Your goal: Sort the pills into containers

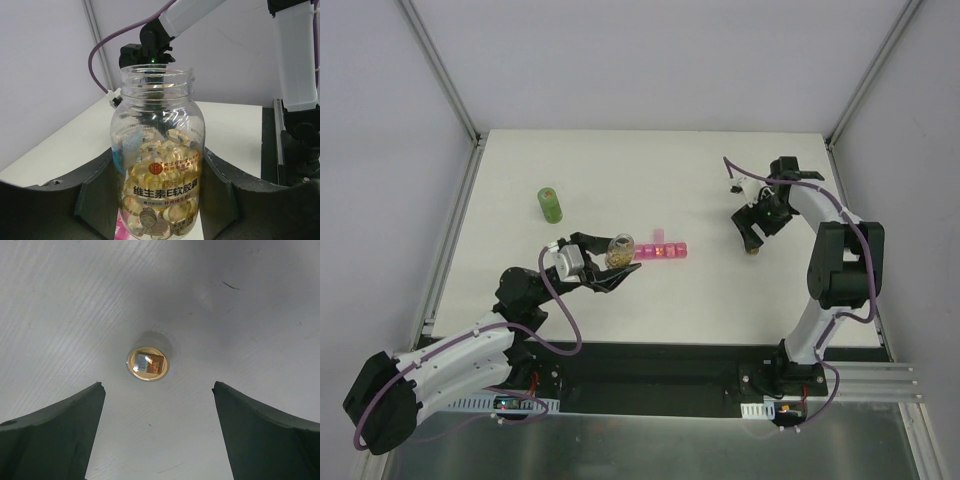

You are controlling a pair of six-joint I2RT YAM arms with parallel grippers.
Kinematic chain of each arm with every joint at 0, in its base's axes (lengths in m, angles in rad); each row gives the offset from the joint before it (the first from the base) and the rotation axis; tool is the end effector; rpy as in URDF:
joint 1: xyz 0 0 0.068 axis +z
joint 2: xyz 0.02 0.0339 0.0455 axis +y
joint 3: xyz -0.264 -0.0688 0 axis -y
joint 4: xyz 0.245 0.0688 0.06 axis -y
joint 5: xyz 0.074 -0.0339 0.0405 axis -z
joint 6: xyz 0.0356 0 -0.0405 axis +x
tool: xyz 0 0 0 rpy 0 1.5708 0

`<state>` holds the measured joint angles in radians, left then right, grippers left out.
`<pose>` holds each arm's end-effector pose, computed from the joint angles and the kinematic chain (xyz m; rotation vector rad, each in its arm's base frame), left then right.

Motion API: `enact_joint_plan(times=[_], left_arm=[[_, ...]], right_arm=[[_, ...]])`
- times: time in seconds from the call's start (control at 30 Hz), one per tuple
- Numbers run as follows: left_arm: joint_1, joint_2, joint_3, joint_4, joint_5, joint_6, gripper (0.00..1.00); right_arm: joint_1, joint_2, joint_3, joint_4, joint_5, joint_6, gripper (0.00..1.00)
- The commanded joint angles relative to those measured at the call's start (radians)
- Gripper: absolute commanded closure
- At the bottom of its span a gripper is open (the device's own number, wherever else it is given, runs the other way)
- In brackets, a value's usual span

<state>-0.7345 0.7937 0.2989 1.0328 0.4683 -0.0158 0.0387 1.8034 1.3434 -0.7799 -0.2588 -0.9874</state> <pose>0.1153 -0.1257 0.2924 0.7833 0.8290 -0.9120 0.3616 0.0231 0.2129 -1.3912 2.3486 0.1078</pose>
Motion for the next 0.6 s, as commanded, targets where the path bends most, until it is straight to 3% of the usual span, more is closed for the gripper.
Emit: enact_joint_plan(times=[0.0, 0.37, 0.57], left_arm=[[-0.009, -0.025, 0.002, 0.041, 0.038, -0.013, 1.00], [-0.009, -0.050, -0.006, -0.011, 0.040, -0.016, 1.00], [-0.009, -0.067, -0.009, -0.049, 0.043, -0.006, 1.00]], right_arm=[[0.021, 0.043, 0.019, -0.002, 0.067, 0.016, 0.08], [0.063, 0.126, 0.030, 0.021, 0.119, 0.059, 0.24], [0.063, 0.117, -0.009, 0.024, 0.127, 0.061, 0.39]])
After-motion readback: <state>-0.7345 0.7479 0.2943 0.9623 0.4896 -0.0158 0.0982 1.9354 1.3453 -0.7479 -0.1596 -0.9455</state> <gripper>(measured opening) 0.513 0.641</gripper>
